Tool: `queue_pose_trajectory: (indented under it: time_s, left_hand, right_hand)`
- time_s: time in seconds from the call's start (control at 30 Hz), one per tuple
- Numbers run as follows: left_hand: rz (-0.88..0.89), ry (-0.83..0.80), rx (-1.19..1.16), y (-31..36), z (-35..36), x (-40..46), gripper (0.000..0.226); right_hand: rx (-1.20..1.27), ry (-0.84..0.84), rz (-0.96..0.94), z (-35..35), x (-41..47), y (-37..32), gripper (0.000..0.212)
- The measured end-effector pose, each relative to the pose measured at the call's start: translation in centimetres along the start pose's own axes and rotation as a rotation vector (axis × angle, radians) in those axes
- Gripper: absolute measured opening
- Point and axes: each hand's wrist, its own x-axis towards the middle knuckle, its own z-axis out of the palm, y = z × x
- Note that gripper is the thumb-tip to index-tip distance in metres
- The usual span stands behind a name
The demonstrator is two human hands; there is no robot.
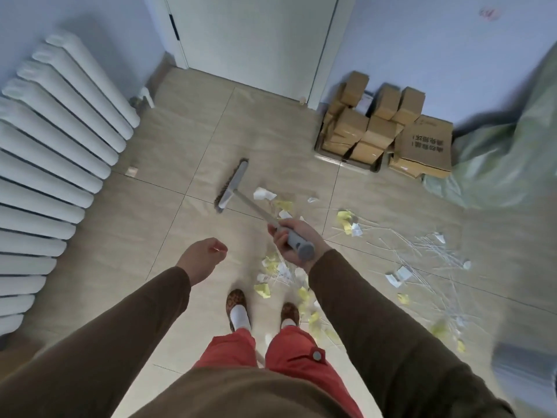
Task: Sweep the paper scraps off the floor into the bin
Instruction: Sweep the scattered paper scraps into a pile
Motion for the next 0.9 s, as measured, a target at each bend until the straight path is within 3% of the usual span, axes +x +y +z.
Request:
queue_pose_trajectory:
  time_s: [0.2, 0.53, 0.73, 0.9]
  left_hand:
    - [-0.026, 0.022, 0.092, 0.7, 0.9, 0.5, 0.013]
    - [0.047, -0.046, 0.158, 7.0, 8.3, -0.2, 0.016]
    - [0.120, -0.070, 0.155, 10.2, 10.8, 0.1, 0.014]
    - [0.127, -0.099, 0.192, 11.1, 11.3, 1.1, 0.014]
  right_hand:
    - [0.174, 0.003, -0.082, -2.8, 3.9, -3.8, 0.023]
    - [0.272, 0.213, -0.116, -15.0, -9.5, -2.0, 0.025]
    - [0.330, 0.131, -0.141, -16.5, -15.8, -1.9, 0.016]
    - [0.387, 0.015, -0.151, -16.3, -10.9, -6.1, 0.019]
